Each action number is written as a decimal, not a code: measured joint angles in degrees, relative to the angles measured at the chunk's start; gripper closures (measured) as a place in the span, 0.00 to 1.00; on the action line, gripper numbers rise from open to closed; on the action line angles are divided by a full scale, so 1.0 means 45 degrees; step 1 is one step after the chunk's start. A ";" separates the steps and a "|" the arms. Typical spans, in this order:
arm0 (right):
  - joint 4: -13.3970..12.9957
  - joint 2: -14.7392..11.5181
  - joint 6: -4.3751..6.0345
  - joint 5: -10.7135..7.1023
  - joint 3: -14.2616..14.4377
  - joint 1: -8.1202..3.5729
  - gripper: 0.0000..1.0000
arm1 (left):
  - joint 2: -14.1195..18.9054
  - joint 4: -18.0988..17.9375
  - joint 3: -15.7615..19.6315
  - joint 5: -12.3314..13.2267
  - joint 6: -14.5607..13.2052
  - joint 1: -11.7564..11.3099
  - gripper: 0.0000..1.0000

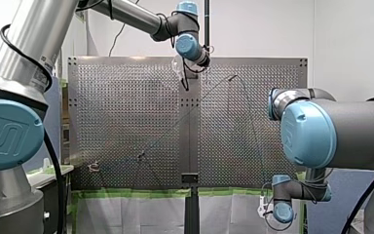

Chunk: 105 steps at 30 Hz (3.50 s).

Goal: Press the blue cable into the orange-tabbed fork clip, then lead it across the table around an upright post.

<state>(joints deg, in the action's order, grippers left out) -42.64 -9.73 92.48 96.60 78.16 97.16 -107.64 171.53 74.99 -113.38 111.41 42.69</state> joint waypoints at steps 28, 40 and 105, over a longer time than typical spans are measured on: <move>-0.0020 0.0000 0.0000 -0.0125 -0.0004 0.0023 1.00 | -0.0304 -0.2966 0.2965 0.0155 0.0173 -0.0313 0.01; -0.0001 0.0000 0.0000 -0.0135 -0.0002 0.0020 1.00 | -0.1134 -0.4275 0.4273 0.0466 0.0444 -0.0891 0.01; -0.0001 -0.0001 -0.0039 -0.0173 -0.0001 0.0062 1.00 | -0.1145 -1.1131 1.1131 0.2568 0.0125 -0.3292 0.01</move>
<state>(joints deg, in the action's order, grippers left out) -42.64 -9.73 92.30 95.82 78.16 97.44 -112.79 121.44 125.08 -101.82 111.97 27.88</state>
